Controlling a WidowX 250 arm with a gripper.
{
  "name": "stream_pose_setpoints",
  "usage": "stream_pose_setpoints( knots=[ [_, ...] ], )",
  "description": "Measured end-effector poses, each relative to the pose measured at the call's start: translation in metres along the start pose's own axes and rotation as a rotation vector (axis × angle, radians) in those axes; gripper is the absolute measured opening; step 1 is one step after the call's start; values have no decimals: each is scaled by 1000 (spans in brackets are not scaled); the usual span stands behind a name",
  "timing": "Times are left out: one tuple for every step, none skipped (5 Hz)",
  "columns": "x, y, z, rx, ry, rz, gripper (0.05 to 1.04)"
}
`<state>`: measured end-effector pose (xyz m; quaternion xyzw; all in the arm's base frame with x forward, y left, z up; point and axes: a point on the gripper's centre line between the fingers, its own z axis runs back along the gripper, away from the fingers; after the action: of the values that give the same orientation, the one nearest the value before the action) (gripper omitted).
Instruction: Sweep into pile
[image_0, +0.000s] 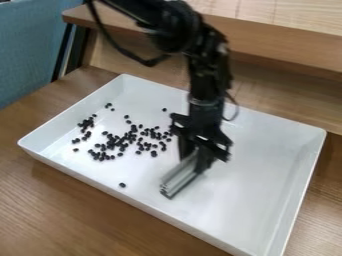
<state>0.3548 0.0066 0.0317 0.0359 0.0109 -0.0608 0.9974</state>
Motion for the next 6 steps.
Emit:
stream_pose_setpoints(
  knots=[
    [3, 24, -2, -78, -57, 42, 385],
    [6, 41, -4, -106, -77, 74, 385],
    [13, 51, -5, -106, -84, 83, 385],
    [18, 62, -6, -97, -75, 93, 385],
    [19, 73, -6, -58, -56, 82, 385],
    [5, 102, -8, -27, -35, 161, 385]
  ],
)
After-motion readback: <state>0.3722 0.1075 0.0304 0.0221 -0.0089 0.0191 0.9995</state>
